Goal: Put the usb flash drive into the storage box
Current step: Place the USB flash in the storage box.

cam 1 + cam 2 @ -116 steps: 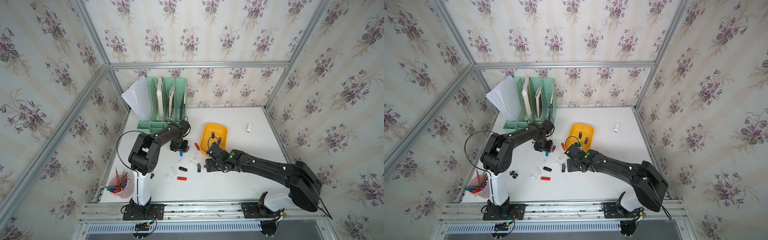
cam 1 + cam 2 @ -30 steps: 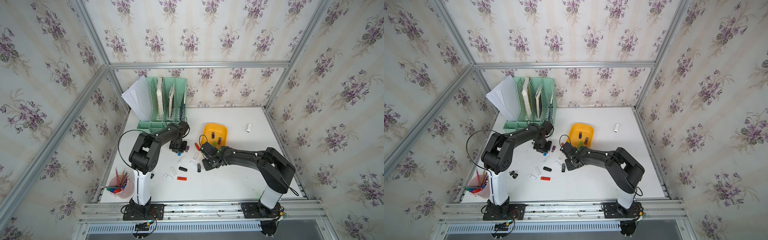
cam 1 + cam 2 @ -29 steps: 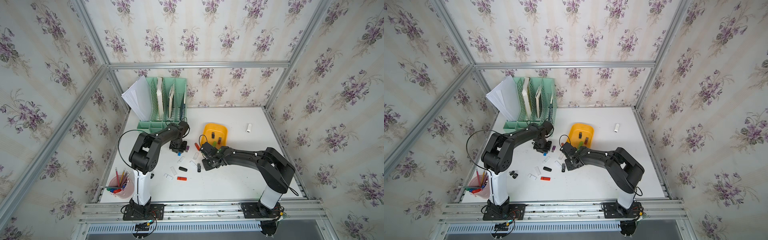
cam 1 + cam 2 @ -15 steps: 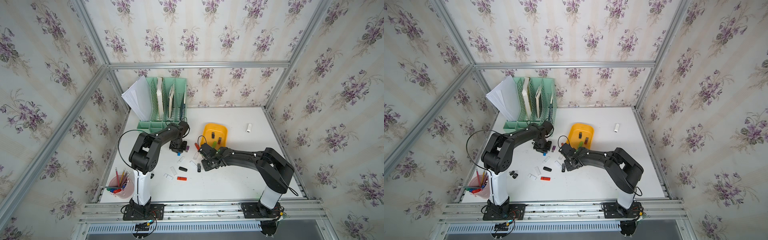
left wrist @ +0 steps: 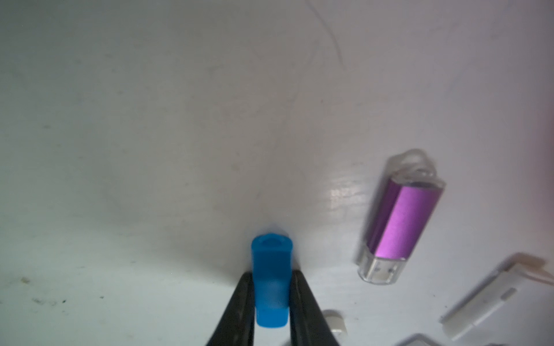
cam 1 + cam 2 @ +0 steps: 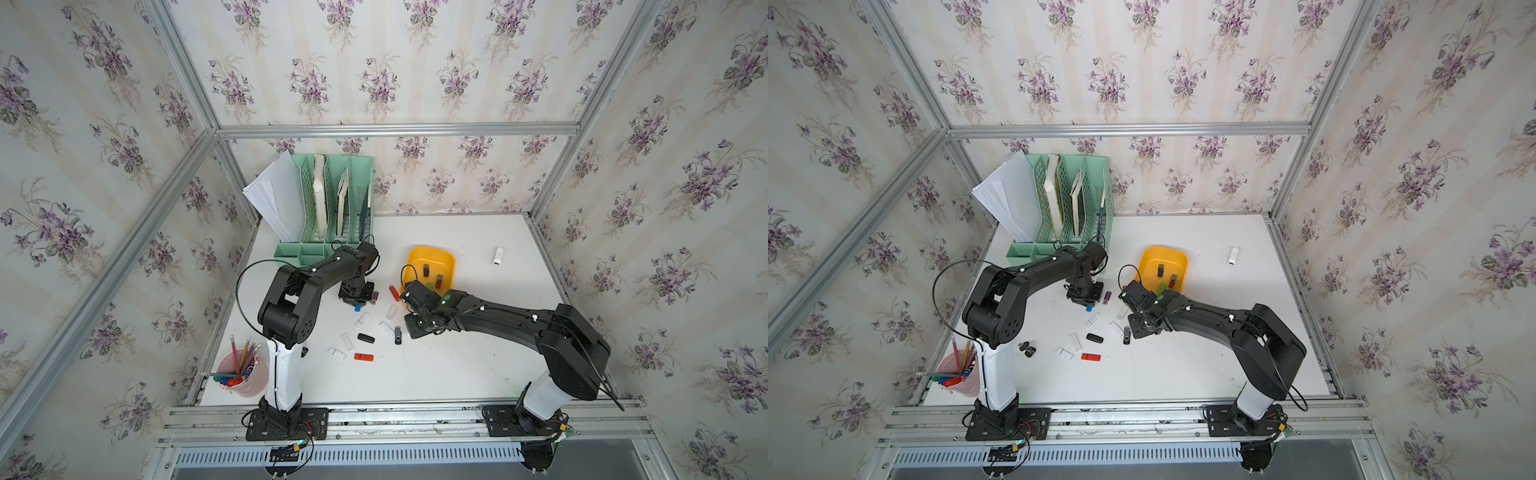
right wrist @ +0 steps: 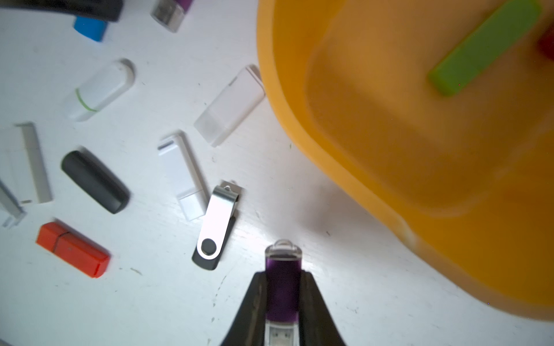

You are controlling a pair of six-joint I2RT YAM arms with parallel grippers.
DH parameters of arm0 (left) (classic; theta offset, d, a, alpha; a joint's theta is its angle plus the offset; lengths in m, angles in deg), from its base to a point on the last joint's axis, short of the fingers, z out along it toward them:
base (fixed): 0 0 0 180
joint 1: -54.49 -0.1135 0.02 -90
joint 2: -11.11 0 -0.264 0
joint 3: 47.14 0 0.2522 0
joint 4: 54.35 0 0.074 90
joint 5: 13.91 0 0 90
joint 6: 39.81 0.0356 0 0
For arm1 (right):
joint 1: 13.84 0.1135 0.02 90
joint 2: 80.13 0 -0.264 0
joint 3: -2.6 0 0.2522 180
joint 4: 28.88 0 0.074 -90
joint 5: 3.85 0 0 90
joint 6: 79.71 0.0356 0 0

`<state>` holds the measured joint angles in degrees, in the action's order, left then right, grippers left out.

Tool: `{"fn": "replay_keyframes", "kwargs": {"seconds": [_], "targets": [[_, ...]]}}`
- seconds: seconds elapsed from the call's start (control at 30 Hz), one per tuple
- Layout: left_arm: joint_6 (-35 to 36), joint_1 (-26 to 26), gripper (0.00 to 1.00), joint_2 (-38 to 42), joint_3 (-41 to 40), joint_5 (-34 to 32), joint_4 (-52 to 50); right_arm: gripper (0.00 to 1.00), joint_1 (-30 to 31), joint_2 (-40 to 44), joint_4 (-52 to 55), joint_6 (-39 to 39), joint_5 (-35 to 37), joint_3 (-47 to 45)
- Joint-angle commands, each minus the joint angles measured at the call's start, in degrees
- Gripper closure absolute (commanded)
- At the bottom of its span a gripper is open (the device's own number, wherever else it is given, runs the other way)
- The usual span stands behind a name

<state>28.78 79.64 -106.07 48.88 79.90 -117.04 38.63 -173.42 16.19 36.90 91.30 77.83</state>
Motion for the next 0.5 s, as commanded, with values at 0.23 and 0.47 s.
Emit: {"fn": "replay_keyframes", "kwargs": {"seconds": [0.23,0.47], "targets": [[0.7,0.0,0.77,-0.7,0.5,0.3,-2.2,0.86,-7.5,2.0,6.5,-6.2,3.8,9.6],[0.6,0.0,0.77,-0.9,1.2,0.3,-2.8,0.87,-15.0,-5.0,2.6,-10.9,1.9,12.4]]}}
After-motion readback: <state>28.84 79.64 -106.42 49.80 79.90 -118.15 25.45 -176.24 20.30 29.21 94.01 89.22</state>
